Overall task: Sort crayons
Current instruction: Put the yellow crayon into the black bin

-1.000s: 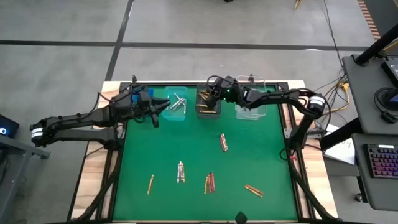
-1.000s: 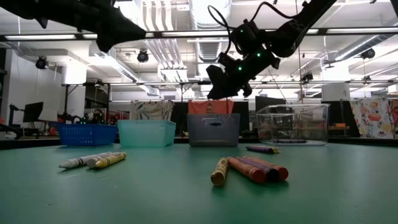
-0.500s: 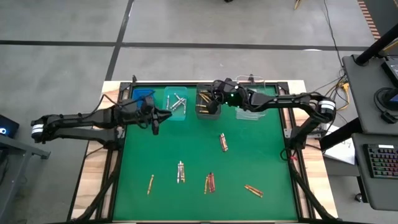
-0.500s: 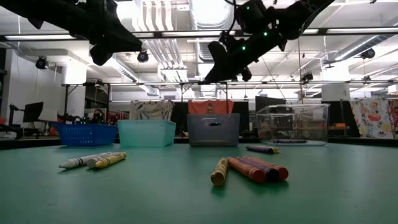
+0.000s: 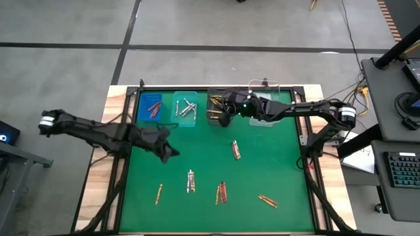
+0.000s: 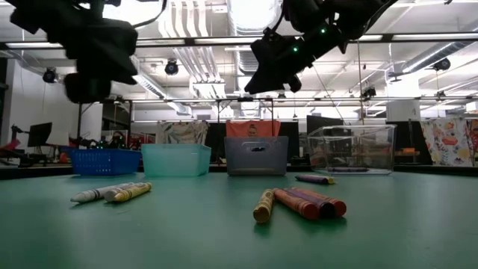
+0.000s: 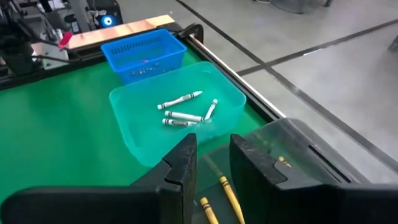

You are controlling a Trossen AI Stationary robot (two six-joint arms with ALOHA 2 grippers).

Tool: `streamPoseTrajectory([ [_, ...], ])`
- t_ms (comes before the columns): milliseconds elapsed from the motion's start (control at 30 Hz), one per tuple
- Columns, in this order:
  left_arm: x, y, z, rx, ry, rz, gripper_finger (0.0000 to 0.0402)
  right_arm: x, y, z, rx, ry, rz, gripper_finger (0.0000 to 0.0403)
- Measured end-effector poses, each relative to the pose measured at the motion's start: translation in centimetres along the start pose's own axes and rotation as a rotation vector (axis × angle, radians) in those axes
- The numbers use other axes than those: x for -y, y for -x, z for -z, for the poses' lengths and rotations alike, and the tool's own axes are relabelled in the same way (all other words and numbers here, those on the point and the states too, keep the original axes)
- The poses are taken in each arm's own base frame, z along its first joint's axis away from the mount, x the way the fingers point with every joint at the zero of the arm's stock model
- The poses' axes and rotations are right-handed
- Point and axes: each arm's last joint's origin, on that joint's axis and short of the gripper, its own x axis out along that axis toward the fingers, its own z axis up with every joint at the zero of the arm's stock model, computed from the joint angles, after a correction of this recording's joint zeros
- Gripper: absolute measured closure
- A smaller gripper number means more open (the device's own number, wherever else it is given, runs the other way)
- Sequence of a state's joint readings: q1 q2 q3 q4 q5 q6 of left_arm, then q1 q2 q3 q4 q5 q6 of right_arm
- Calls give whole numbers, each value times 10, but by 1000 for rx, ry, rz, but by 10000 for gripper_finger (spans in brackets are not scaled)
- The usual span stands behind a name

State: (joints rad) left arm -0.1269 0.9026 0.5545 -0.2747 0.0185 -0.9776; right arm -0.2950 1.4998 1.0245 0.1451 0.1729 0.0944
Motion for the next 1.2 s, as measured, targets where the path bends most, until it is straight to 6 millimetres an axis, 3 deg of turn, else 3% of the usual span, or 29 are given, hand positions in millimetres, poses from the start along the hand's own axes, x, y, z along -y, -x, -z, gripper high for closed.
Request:
streamPoseTrajectory([
  [167,12,-7,25,-114,90,-3,363,-2,0,2,-20,6,-4,326],
  [767,26,-24,127,-395,357,-283,363,-12,2,5,-40,29,-29,321],
  [1000,38,-27,141,-391,311,-519,363,-16,3,6,-41,28,-38,330],
  [1200,50,-39,148,-344,248,-607,363,-22,4,6,-41,34,-56,323],
])
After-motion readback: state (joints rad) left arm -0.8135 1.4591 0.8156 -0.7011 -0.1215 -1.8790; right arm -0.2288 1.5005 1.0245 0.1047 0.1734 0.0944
